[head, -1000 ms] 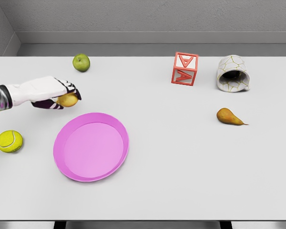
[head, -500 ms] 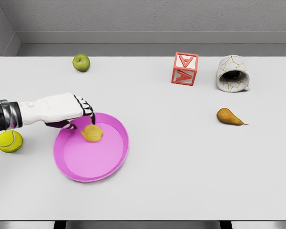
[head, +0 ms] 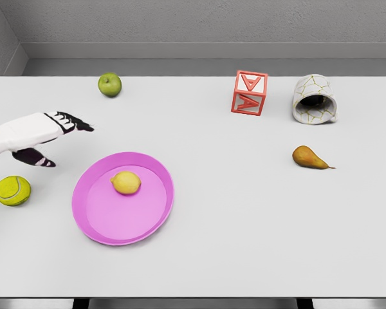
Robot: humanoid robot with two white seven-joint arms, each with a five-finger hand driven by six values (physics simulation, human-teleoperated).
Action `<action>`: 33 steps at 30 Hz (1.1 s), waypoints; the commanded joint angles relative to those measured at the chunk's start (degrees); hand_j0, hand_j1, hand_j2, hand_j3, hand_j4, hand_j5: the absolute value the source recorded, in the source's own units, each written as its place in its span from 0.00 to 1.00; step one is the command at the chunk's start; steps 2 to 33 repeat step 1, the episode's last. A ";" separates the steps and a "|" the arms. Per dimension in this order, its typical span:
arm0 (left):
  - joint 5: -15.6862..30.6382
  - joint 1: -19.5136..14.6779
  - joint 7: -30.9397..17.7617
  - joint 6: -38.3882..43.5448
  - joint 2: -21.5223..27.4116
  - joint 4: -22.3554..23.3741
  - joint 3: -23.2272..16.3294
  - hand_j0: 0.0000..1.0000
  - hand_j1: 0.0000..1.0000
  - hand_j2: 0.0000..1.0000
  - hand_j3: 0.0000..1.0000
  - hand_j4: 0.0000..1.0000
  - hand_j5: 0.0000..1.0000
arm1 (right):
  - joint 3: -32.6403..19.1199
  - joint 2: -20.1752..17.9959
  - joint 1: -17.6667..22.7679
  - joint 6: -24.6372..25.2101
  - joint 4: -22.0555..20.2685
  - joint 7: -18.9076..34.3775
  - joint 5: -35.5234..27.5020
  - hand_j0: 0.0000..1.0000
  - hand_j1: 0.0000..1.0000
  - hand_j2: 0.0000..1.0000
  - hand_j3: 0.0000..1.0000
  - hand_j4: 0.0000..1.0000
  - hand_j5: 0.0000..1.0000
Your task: Put the lemon on the plate with left arm
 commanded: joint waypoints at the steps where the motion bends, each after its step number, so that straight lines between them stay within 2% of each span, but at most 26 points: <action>1: 0.63 0.00 -0.40 0.15 -0.01 1.70 1.02 1.00 1.00 1.00 1.00 1.00 1.00 | 0.00 0.00 0.00 0.00 0.01 0.01 0.00 1.00 1.00 1.00 1.00 1.00 1.00; 33: 0.63 0.00 -0.40 0.15 -0.01 1.70 1.02 1.00 1.00 1.00 1.00 1.00 1.00 | 0.00 0.00 0.00 0.00 0.01 0.01 0.00 1.00 1.00 1.00 1.00 1.00 1.00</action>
